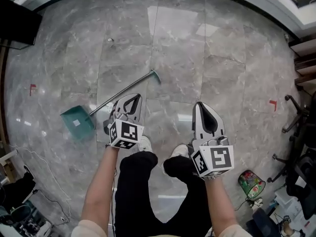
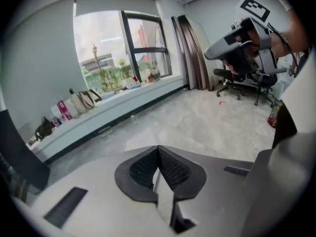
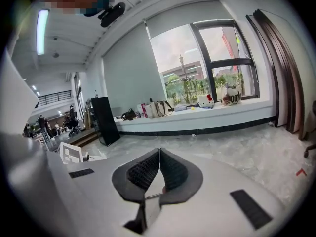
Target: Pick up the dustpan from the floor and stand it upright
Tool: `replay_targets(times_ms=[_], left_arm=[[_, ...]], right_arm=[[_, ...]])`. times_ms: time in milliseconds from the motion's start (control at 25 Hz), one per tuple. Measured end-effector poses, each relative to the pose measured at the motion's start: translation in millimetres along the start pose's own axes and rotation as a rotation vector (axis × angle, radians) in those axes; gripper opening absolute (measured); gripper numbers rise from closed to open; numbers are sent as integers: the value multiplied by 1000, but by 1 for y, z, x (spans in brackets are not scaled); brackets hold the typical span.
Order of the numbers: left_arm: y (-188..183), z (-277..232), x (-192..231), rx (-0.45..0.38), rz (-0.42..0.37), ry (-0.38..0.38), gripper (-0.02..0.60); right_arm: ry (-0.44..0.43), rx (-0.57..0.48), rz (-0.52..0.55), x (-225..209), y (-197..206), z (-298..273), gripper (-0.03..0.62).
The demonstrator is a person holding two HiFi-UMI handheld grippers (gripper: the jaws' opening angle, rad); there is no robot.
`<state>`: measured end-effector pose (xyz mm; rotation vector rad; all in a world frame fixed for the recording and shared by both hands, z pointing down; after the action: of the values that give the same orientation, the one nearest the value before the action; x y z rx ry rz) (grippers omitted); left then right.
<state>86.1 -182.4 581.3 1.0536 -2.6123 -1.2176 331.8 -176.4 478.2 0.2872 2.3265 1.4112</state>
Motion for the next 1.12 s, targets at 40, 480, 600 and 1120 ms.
replay_targets(times_ms=[40, 480, 600, 1120], left_arm=[[21, -27, 0, 38, -4, 44, 11], [209, -263, 9, 262, -54, 215, 11], [240, -301, 15, 329, -123, 241, 11], [270, -376, 31, 489, -216, 409, 56]], right_arm=[[-6, -4, -1, -5, 20, -15, 18], [-2, -21, 107, -32, 209, -180, 18], [8, -52, 93, -34, 238, -202, 18], [76, -47, 80, -33, 275, -214, 18]])
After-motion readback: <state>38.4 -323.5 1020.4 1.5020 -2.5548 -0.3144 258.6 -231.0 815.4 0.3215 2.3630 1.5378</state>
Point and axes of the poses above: the fingertips, and each gripper's own axes: z backward along the fingers, x to its left, y out of its underside, the point moved 9 cm from there along z, backward along the fingers, and after that the axes turned 1 degree about y, right-handed, at the moved point
